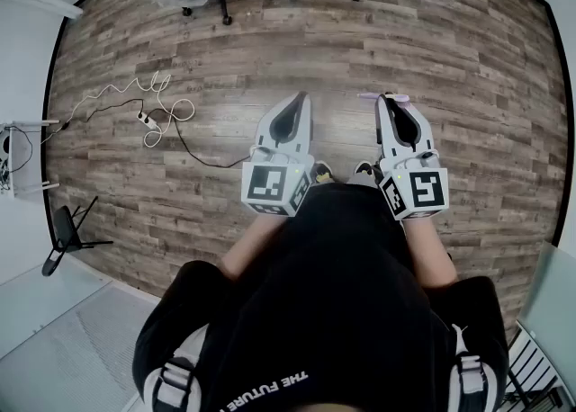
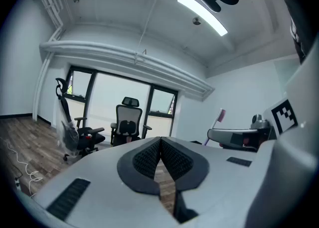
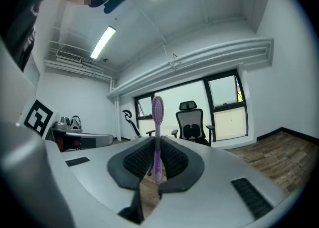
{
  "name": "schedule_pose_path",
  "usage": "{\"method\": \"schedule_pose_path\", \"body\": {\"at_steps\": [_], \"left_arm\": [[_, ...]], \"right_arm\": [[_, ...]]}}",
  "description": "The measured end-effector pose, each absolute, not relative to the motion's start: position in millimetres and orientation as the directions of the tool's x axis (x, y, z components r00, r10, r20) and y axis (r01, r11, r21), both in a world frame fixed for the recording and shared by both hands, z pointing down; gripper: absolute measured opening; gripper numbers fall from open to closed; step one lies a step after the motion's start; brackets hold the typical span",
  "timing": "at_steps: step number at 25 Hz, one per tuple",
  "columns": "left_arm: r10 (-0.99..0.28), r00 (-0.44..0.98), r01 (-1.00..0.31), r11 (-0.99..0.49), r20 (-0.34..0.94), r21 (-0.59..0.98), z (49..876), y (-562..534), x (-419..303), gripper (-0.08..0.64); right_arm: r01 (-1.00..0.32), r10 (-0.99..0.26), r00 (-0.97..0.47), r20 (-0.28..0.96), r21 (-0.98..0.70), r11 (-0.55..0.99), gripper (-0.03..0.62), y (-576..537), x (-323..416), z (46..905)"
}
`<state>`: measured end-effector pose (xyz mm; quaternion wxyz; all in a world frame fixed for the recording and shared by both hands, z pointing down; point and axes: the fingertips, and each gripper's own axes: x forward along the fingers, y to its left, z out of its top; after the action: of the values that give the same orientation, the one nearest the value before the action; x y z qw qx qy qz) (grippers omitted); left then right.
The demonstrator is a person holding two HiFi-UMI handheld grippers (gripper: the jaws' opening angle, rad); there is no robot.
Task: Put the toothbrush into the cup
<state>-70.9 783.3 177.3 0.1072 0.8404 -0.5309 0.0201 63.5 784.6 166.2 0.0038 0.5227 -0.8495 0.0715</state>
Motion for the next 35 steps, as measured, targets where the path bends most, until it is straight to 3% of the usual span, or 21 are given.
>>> {"method": "schedule_pose_path", "body": {"at_steps": [22, 35], "left_arm": [[-0.875, 0.456, -0.885, -0.427, 0.163, 0.184, 177, 775, -67, 0.02], [-0.879, 0.445, -0.894, -0.423, 0.17, 0.149, 172, 678, -8, 0.021]], "right_arm": [[-0.903, -0.902, -0.423, 0.089, -0.128, 0.411, 0.048, 788, 74, 165], [-0.885, -0.889, -0.457, 0.045, -0.127, 0.448, 0.049, 694, 134, 162]]}}
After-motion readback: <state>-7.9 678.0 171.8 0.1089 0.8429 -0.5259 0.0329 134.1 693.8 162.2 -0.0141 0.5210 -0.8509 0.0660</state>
